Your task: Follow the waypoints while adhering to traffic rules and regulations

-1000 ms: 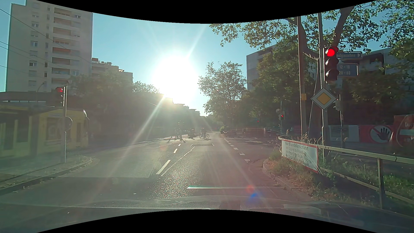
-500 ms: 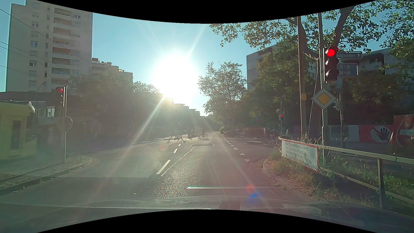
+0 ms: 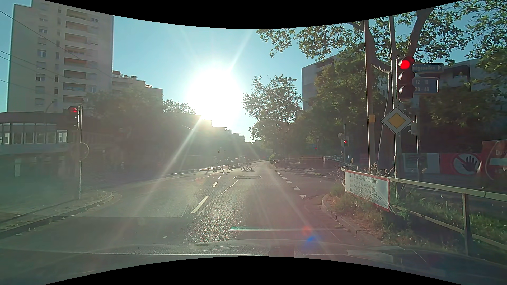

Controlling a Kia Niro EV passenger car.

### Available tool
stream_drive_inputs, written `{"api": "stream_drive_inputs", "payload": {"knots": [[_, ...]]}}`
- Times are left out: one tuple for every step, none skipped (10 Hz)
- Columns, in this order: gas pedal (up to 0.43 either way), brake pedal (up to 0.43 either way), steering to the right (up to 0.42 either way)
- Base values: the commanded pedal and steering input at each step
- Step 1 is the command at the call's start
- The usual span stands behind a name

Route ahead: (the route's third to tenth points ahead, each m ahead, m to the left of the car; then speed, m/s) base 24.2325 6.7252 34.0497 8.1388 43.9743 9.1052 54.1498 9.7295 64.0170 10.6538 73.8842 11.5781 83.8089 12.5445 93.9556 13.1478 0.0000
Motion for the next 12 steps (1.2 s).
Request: {"api": "stream_drive_inputs", "payload": {"knots": [[0.0,0.226,-0.002],[0.0,0.226,-0.002],[0.0,0.226,-0.002],[0.0,0.226,-0.001],[0.0,0.226,-0.002],[0.0,0.226,-0.002],[0.0,0.226,-0.001],[0.0,0.226,-0.001],[0.0,0.226,-0.002],[0.0,0.226,-0.001],[0.0,0.232,-0.002],[0.0,0.226,-0.001]]}}
